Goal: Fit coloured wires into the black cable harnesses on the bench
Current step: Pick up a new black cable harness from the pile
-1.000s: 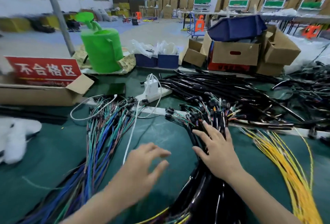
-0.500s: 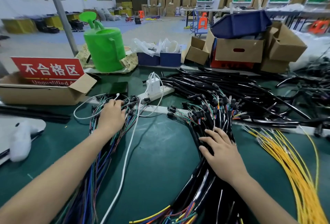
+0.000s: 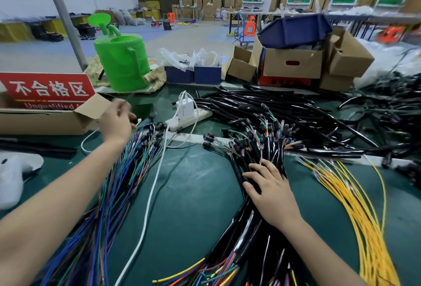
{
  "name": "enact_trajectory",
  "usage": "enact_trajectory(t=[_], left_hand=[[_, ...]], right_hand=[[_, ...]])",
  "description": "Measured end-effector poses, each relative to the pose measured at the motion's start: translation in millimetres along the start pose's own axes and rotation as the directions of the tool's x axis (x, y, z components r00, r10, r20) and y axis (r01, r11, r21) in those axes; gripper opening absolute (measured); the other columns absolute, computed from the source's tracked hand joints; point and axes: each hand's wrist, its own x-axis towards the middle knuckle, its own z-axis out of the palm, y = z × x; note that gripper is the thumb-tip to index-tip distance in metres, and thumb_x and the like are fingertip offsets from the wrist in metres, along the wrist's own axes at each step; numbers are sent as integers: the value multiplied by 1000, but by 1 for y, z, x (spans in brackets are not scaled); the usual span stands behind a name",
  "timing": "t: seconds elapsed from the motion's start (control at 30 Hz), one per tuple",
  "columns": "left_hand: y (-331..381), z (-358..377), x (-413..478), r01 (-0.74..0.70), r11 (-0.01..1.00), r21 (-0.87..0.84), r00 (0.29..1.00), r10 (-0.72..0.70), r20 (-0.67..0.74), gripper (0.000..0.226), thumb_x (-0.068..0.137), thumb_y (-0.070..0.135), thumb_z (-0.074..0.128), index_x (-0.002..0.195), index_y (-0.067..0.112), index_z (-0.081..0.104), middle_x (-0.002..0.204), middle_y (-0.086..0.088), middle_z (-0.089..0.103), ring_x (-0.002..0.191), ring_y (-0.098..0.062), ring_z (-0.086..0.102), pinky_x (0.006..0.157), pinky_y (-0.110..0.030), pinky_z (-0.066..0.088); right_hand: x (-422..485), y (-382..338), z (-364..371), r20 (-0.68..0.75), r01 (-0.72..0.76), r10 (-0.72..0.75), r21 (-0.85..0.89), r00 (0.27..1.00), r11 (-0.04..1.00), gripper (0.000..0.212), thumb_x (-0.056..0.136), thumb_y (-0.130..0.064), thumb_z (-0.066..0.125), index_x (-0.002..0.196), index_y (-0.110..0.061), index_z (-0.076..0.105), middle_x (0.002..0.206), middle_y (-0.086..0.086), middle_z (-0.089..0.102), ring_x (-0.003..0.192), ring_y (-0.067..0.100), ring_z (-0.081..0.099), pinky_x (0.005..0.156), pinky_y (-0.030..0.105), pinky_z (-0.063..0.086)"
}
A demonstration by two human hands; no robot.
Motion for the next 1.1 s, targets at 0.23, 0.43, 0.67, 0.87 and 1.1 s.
enact_trajectory(t=[0.23, 0.43, 0.67, 0.87, 1.1], left_hand=[[112, -49, -30, -134, 841, -523, 990, 136, -36, 20, 99, 24, 46, 83, 31, 57, 89, 10, 65, 93, -12, 65, 94, -42, 51], [181, -44, -96, 146, 525, -839, 906, 269, 326, 29, 96, 19, 46, 84, 27, 72, 120, 5, 64, 108, -17, 61, 78, -41, 57], [169, 24, -170, 57, 767, -639, 610, 479, 631, 32, 97, -3, 41, 122, 3, 58, 143, -2, 48, 125, -7, 51, 103, -24, 42], [134, 15, -193, -370, 893, -258, 565, 436, 700, 36, 99, 11, 44, 133, 18, 50, 117, 0, 66, 101, -10, 62, 90, -12, 42], [77, -51, -201, 217, 949, -227, 434, 115, 894, 34, 93, 18, 43, 91, 15, 76, 44, -1, 44, 36, -6, 32, 38, -14, 28]], right_hand=[[-1, 2, 5, -47, 7, -6, 36, 999, 999, 28, 96, -43, 42, 118, -37, 58, 142, -22, 39, 141, -2, 4, 116, 39, 13], [-13, -28, -17, -455, 306, -307, -76, 836, 949, 54, 80, -62, 52, 99, -17, 73, 108, -5, 68, 115, 23, 55, 102, 43, 31], [-22, -99, -45, -26, -28, 285, 982, 958, 187, 24, 91, -32, 60, 72, -18, 60, 56, -9, 58, 51, 6, 48, 46, 16, 36], [-35, -73, -62, 107, -35, 516, 988, 850, -148, 18, 97, -11, 48, 83, -5, 58, 71, 12, 66, 52, 12, 55, 46, 19, 47], [-18, -28, -136, -68, 95, 560, 995, 826, -19, 21, 103, -15, 36, 85, -12, 46, 60, 2, 69, 42, 10, 54, 41, 18, 44]])
